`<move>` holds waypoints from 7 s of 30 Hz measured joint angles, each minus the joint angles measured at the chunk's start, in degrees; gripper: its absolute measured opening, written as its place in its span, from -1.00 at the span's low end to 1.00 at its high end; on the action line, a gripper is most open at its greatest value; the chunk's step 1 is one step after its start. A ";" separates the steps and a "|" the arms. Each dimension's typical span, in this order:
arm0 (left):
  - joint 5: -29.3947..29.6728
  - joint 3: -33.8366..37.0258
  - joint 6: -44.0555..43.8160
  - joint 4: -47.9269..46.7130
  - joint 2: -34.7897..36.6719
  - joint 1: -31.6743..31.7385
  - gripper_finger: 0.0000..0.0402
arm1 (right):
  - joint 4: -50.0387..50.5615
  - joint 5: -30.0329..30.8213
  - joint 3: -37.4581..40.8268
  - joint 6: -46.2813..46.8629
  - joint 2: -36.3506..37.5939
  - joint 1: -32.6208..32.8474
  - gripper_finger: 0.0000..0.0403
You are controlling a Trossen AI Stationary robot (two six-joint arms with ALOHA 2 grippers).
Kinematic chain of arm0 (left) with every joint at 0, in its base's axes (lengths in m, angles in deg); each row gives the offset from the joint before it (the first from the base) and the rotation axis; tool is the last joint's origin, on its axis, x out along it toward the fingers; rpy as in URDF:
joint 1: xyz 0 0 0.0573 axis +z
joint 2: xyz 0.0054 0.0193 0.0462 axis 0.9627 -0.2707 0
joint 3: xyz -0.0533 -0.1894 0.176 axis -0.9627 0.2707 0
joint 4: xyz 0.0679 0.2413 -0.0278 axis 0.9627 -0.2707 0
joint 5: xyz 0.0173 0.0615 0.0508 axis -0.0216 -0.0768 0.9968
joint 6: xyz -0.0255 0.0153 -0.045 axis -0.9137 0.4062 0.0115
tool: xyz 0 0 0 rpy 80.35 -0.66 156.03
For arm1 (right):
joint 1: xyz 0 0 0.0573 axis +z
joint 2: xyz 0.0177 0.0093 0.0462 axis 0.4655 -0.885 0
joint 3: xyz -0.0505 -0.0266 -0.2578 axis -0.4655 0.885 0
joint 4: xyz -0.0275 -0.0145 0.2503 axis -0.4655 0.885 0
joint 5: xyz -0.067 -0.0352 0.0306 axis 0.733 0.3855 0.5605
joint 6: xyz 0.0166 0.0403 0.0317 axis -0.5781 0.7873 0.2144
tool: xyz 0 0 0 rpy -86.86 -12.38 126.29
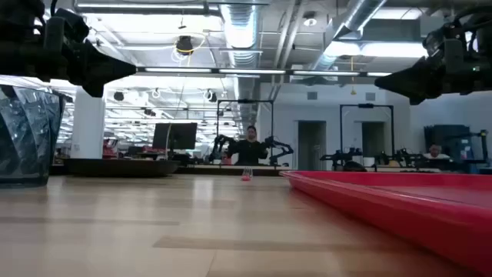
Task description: Pick and place plate/cup/fork/spoon on tray
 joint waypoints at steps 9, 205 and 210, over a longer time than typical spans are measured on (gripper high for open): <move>0.00 0.00 0.00 0.02 -0.01 0.00 -1.00 | 0.00 0.02 0.00 0.00 -0.01 0.01 -0.81; -24.27 -93.48 16.29 -26.35 -128.50 7.39 -0.74 | 0.00 -0.15 0.00 0.00 0.03 0.02 -0.81; -24.99 -93.48 16.13 -26.68 -128.52 7.41 -0.75 | 0.00 -0.15 0.00 -0.02 0.02 0.00 -0.81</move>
